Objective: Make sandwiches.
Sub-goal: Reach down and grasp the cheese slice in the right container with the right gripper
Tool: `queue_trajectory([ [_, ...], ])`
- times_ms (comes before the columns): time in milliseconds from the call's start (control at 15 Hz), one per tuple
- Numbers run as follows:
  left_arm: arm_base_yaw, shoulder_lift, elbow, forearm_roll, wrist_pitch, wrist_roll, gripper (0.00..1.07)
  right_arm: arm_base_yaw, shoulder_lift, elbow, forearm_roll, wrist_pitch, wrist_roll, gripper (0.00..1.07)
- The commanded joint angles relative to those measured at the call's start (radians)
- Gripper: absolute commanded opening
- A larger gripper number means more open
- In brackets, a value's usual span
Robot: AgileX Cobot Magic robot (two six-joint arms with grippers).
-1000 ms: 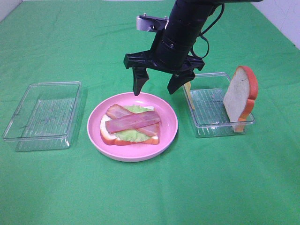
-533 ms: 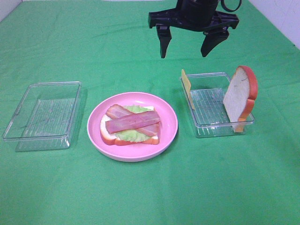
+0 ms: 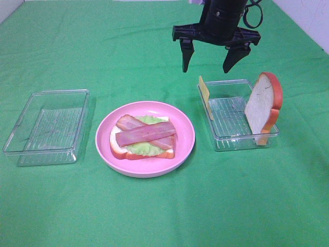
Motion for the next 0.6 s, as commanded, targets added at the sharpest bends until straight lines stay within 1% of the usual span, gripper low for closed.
queue_trajectory([
  [67,-0.005,-0.011,0.002,-0.001,-0.014,-0.004,0.98,-0.008,0.044,-0.003,-0.005,0.022,-0.013,0.87],
  [400,-0.005,-0.011,0.002,-0.001,-0.014,-0.004,0.98,-0.038,0.109,-0.007,0.019,-0.006,-0.038,0.86],
  [533,-0.005,-0.011,0.002,-0.001,-0.014,-0.004,0.98,-0.061,0.129,-0.010,0.058,-0.059,-0.038,0.86],
  [600,-0.005,-0.011,0.002,-0.001,-0.014,-0.004,0.98,-0.065,0.129,-0.013,0.056,-0.077,-0.046,0.85],
])
